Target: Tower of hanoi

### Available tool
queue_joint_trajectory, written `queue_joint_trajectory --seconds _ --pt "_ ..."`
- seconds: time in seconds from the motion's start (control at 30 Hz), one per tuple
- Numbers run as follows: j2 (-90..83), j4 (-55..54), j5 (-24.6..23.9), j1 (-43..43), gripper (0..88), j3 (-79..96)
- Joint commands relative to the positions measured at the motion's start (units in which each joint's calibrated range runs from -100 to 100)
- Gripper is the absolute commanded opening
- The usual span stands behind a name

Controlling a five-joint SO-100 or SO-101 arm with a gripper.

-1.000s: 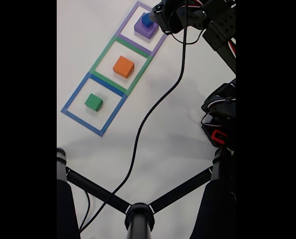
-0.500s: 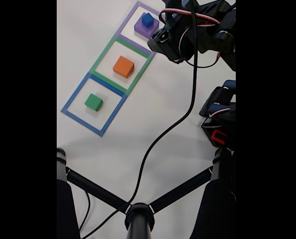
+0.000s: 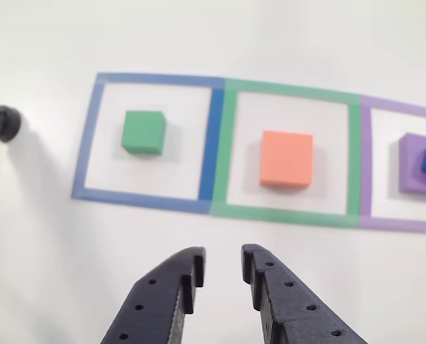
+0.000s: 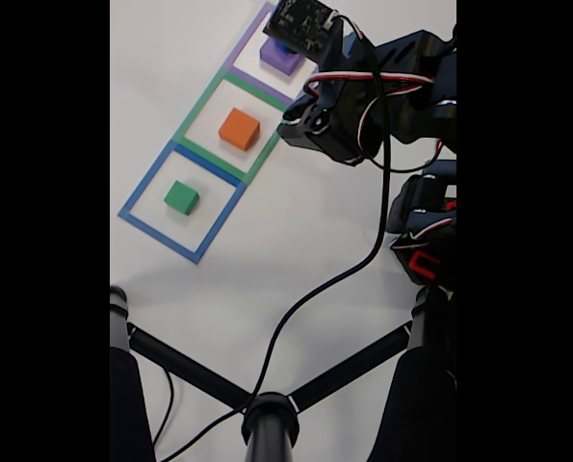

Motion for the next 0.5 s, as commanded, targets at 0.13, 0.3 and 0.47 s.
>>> queue_joint_trajectory --seconds 0.13,0.3,0.47 --pt "-0.4 -16.3 6.8 -1.5 21.8 14.3" --pt "-1.4 -32.4 14.0 -1.0 31.6 28.4" --pt "-0.6 -47.4 14.2 -1.0 38.0 39.7"
